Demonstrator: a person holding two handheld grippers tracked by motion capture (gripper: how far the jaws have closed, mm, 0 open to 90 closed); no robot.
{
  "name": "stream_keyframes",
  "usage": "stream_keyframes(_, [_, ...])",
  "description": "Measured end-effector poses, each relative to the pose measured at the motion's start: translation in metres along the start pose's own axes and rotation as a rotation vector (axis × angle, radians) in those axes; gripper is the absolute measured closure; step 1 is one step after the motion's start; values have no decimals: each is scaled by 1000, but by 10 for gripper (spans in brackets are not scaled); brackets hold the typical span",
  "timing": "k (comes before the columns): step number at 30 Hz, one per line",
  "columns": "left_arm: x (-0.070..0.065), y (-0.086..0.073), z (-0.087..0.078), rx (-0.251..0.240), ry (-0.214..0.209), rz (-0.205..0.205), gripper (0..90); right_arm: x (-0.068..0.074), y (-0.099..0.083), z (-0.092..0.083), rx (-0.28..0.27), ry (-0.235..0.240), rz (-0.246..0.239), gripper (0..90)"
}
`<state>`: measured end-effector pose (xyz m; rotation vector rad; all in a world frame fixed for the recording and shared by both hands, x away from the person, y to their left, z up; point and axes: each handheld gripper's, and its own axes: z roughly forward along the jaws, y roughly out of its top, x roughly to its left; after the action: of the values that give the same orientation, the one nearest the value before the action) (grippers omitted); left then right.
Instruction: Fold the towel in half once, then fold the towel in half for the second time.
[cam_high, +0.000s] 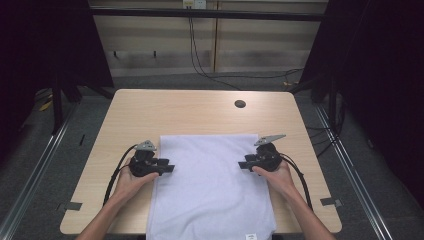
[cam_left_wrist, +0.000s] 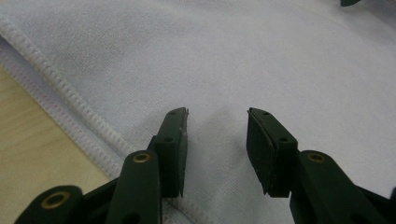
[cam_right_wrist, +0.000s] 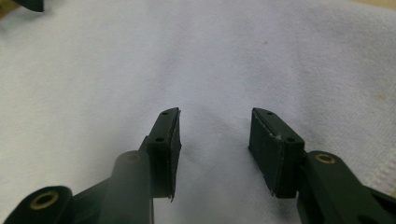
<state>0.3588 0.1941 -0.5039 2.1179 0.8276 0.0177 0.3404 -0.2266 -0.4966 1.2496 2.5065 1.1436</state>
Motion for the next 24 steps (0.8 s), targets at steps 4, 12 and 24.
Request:
stream_keyframes(4, [-4,-1,-2,18,13,25,595,3,-5,-3,7,-3,-2,558])
stream_keyframes(12, [-8,-6,-6,30,0,31,684,7,-12,-10,34,-11,-26,638])
stream_keyframes(24, [-24,-13,-9,45,9,61,826,16,-27,-25,77,29,-45,706])
